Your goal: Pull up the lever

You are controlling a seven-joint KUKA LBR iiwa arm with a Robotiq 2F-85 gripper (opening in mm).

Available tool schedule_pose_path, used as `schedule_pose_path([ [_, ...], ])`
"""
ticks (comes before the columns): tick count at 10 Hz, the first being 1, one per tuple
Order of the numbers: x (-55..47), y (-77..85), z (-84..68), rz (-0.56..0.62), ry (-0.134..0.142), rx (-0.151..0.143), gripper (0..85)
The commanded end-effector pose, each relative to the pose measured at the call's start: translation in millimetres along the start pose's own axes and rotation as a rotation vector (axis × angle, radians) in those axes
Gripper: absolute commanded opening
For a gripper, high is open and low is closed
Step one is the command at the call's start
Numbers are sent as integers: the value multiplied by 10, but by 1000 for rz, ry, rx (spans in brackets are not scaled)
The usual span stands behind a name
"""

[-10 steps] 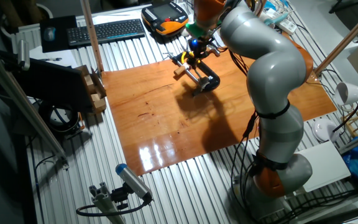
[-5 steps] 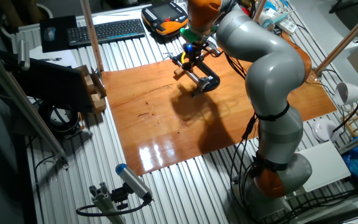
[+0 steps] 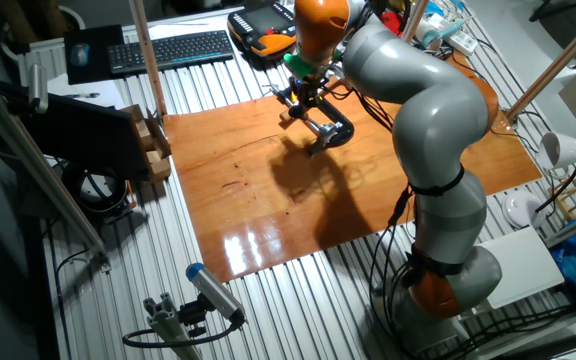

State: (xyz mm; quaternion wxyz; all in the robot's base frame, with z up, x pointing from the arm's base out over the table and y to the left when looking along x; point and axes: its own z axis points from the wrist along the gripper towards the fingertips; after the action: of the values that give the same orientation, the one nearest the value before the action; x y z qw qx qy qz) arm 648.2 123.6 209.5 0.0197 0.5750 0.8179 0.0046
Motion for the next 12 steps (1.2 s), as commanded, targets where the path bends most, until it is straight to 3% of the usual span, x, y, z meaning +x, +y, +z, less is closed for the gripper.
schedule_pose_path([
  [1, 7, 0, 20, -2, 1, -2, 0],
  [3, 21, -10, 57, -8, 12, -7, 0],
  [5, -46, 13, -49, -19, 1, -2, 0],
  [8, -157, 24, -162, -81, 32, 1, 0],
  [12, -89, -19, -112, -198, 42, 20, 0],
])
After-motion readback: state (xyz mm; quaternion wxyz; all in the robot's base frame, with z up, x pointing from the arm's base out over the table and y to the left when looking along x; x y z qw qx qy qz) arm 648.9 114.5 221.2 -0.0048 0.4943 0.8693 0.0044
